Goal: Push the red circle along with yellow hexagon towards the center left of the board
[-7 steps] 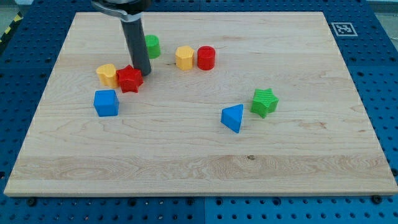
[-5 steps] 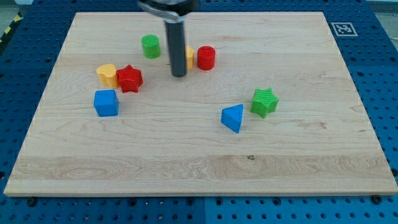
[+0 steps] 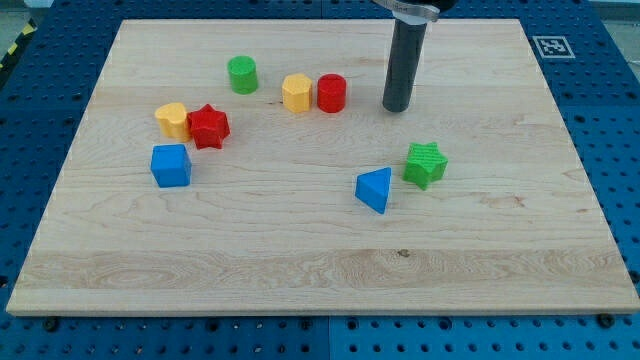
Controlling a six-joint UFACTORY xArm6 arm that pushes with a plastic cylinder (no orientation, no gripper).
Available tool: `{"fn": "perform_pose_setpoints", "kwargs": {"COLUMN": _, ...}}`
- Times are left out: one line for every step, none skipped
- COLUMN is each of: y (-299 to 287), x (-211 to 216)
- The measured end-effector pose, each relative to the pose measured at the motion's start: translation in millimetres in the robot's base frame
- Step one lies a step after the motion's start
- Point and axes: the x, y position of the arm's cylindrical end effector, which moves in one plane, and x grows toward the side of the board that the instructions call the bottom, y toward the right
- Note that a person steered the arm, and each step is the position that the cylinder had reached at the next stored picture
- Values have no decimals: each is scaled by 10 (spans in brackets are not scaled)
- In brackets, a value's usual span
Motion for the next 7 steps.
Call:
{"fn": "perform_pose_setpoints", "kwargs": {"y": -155, "x": -99}}
{"fn": "perform_pose_setpoints", "kwargs": {"y": -291, "x": -114}}
{"fn": "perform_pose_setpoints", "kwargs": {"y": -469, "x": -120}}
{"fn": "perform_pose_setpoints", "kwargs": {"y": -652, "x": -190}}
{"fn": "perform_pose_setpoints", "kwargs": {"y": -839, "x": -290}}
{"fn": "perform_pose_setpoints", "kwargs": {"y": -946, "x": -294}}
{"fn": "perform_pose_setpoints", "kwargs": {"y": -1030, "x": -294}}
